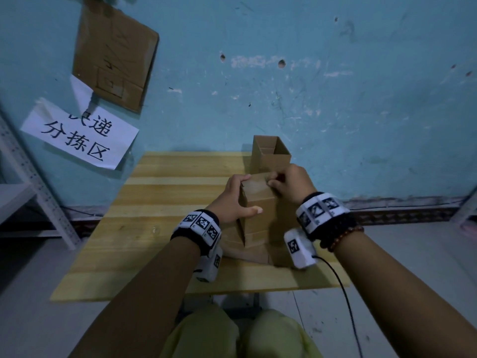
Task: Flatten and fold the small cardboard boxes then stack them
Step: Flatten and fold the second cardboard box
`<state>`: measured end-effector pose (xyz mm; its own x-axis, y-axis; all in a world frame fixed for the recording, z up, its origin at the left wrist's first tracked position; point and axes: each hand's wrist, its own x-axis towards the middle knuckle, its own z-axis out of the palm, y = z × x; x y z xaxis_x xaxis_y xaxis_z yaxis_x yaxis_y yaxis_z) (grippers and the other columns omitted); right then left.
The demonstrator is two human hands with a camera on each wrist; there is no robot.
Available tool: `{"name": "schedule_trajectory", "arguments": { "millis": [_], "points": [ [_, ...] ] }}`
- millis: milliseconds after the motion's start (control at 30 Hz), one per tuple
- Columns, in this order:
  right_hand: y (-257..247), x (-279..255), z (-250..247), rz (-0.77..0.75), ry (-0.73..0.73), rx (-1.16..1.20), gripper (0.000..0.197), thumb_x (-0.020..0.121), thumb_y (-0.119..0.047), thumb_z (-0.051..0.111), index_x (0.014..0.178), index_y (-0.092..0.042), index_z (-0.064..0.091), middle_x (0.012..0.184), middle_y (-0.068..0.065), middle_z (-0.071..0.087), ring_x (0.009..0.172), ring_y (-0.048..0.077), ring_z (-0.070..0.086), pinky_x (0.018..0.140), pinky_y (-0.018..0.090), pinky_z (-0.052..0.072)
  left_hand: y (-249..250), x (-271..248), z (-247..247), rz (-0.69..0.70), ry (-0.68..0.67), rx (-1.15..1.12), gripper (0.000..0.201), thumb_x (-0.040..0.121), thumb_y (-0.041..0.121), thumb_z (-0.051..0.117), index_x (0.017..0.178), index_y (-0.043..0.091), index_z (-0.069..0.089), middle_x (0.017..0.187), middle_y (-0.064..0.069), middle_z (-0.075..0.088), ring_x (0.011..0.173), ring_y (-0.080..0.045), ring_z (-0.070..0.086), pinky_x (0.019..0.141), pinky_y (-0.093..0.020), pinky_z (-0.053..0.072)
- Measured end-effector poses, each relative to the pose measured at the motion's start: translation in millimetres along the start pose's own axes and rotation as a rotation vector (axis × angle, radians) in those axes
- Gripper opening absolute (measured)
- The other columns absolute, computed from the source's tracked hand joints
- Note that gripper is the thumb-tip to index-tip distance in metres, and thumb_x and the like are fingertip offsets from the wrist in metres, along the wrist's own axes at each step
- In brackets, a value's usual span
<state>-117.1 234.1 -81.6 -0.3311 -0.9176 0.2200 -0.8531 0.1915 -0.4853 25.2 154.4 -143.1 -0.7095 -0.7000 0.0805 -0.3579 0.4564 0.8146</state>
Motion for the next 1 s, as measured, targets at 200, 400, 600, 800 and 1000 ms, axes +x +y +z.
{"name": "schedule_trajectory", "arguments": {
  "millis": [200,400,600,800,1000],
  "points": [
    [19.9,7.0,-14.3,-0.112,-0.115,0.206,0.021,0.078,0.004,0.068,0.099,0.003,0.07,0.111,0.017,0.067,0.102,0.029,0.061,0.083,0.024,0.042,1.2,0.0,0.1,-0.002,-0.016,0.0,0.086,0.077,0.026,0.074,0.141,0.02,0.016,0.143,-0.005,0.023,0.132,-0.02,0.031,0.112,-0.04,0.033],
    [21.4,13.8,-7.7,-0.11,-0.061,0.185,0.012,0.078,-0.002,0.069,0.09,0.0,0.071,0.107,0.009,0.068,0.097,0.026,0.062,0.084,0.024,0.044,2.8,-0.8,-0.3,-0.008,-0.012,-0.001,0.087,0.077,0.024,0.074,0.141,0.019,0.016,0.143,-0.005,0.022,0.131,-0.022,0.032,0.111,-0.041,0.034],
    [18.5,8.7,-9.4,-0.141,-0.039,0.111,0.02,0.081,-0.006,0.067,0.101,-0.008,0.065,0.094,-0.004,0.057,0.068,0.006,0.049,0.054,0.004,0.036,2.7,-0.3,0.9,-0.018,-0.005,-0.004,0.087,0.076,0.025,0.074,0.141,0.022,0.016,0.143,-0.005,0.022,0.131,-0.022,0.033,0.111,-0.041,0.035],
    [8.6,9.5,-8.3,-0.11,-0.04,-0.023,0.021,0.085,-0.013,0.063,0.105,-0.011,0.069,0.103,0.004,0.067,0.082,0.016,0.057,0.068,0.013,0.034,1.6,0.3,0.8,-0.026,0.003,0.005,0.088,0.076,0.025,0.074,0.141,0.023,0.015,0.142,-0.004,0.021,0.131,-0.022,0.032,0.11,-0.042,0.036],
    [5.5,9.3,-7.3,-0.153,-0.062,-0.137,0.018,0.086,-0.011,0.059,0.1,-0.008,0.07,0.106,0.011,0.069,0.099,0.027,0.061,0.087,0.029,0.044,2.3,1.2,1.6,-0.026,0.001,0.001,0.087,0.076,0.025,0.074,0.14,0.023,0.016,0.143,-0.004,0.022,0.13,-0.022,0.034,0.11,-0.043,0.037]
  ]
}}
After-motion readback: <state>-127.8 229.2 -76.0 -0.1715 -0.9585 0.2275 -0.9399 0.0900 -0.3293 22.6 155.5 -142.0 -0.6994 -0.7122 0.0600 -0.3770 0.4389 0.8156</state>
